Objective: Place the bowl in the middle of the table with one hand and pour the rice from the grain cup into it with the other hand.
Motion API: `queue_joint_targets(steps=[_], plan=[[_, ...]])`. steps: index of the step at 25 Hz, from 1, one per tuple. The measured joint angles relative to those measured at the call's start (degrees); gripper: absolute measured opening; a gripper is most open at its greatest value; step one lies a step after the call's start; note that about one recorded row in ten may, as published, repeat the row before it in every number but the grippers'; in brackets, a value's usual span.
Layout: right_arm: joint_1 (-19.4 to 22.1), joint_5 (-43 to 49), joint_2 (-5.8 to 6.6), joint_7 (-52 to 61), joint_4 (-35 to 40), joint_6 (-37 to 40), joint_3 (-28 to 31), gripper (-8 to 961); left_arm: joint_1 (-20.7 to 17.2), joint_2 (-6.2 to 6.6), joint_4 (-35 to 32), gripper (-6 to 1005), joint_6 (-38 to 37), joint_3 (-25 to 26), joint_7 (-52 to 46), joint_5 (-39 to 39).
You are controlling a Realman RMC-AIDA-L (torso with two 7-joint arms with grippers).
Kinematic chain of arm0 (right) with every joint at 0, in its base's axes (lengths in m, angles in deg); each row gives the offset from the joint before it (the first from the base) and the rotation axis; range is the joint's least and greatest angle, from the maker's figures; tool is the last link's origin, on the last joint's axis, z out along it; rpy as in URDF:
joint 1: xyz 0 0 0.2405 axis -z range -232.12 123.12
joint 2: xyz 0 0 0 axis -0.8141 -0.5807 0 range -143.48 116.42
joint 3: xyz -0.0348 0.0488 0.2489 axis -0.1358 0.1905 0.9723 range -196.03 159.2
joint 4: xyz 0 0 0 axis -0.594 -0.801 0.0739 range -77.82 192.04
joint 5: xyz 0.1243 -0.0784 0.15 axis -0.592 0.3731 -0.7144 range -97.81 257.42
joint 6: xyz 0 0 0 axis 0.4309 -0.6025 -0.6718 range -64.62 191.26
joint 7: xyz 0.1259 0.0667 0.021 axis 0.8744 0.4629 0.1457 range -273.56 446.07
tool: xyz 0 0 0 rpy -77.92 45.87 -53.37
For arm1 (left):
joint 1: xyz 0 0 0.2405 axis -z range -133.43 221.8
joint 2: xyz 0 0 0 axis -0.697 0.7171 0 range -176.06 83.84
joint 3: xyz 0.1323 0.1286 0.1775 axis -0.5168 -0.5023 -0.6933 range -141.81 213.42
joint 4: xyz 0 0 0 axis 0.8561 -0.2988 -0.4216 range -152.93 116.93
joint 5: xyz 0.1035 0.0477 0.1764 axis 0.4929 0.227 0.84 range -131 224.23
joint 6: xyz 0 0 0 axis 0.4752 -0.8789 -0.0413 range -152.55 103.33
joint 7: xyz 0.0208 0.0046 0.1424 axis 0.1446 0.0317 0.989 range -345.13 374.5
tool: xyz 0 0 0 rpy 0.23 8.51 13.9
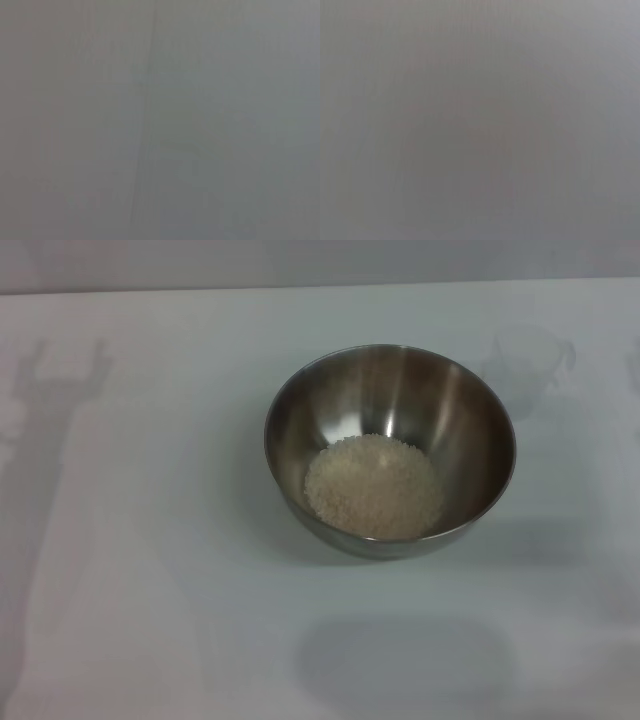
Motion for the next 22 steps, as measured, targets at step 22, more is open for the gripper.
queue_joint_targets(steps=[22], plan=[[-0.3, -0.2, 0.11, 0.1, 0.0, 0.0, 0.3, 632, 1.8, 0.0, -1.3, 796, 0.0, 0.0, 0.5, -0.9]])
